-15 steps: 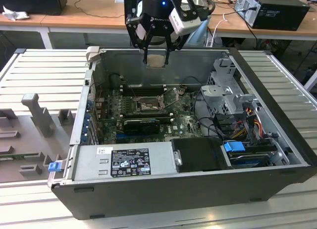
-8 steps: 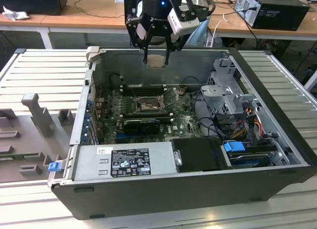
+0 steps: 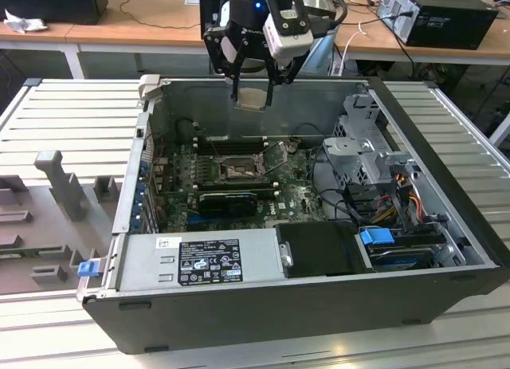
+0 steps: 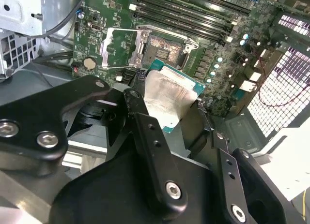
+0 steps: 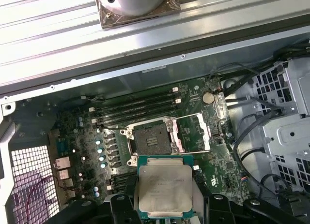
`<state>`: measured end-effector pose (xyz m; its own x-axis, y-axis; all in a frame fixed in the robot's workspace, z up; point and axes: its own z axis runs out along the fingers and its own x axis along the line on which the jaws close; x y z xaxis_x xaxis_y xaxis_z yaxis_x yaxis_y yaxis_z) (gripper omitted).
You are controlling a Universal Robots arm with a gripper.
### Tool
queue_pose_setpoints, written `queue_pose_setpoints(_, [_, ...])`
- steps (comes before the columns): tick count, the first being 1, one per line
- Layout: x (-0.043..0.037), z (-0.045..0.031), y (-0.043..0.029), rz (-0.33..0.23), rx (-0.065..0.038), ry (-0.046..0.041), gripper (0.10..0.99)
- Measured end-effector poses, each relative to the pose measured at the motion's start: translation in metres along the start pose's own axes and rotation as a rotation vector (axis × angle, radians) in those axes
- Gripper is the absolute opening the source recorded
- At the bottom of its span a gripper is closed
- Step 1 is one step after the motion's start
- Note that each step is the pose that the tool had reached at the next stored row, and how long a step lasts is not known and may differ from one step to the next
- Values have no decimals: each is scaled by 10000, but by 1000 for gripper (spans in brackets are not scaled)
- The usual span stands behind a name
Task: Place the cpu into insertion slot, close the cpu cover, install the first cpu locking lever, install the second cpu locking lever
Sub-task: 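Place the cpu into insertion slot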
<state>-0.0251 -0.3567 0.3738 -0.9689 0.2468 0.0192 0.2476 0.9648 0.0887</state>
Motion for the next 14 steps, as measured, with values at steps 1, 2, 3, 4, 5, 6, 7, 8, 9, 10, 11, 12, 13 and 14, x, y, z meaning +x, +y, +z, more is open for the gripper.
queue_pose_setpoints(1, [0, 0, 0, 43, -1, -4, 533])
queue_pose_setpoints(2, [0, 0, 0, 90, -1, -8, 533])
queue_pose_setpoints(3, [0, 0, 0, 132, -2, -12, 533])
queue_pose_setpoints(4, [0, 0, 0, 182, -3, -16, 533])
queue_pose_setpoints(5, [0, 0, 0, 232, -4, -21, 533])
queue_pose_setpoints(6, [0, 0, 0, 265, -5, -24, 533])
queue_pose_setpoints(7, [0, 0, 0, 318, -5, -29, 533])
queue_pose_setpoints(8, [0, 0, 0, 399, -7, -36, 533])
queue_pose_setpoints(9, [0, 0, 0, 455, -7, -40, 533])
queue_pose_setpoints(10, [0, 0, 0, 500, -9, -44, 533])
queue_pose_setpoints(11, [0, 0, 0, 547, -10, -49, 533])
queue_pose_setpoints(12, [0, 0, 0, 606, -11, -54, 533])
queue_pose_setpoints(13, [0, 0, 0, 641, -12, -57, 533])
queue_pose_setpoints(14, [0, 0, 0, 691, -13, -62, 533])
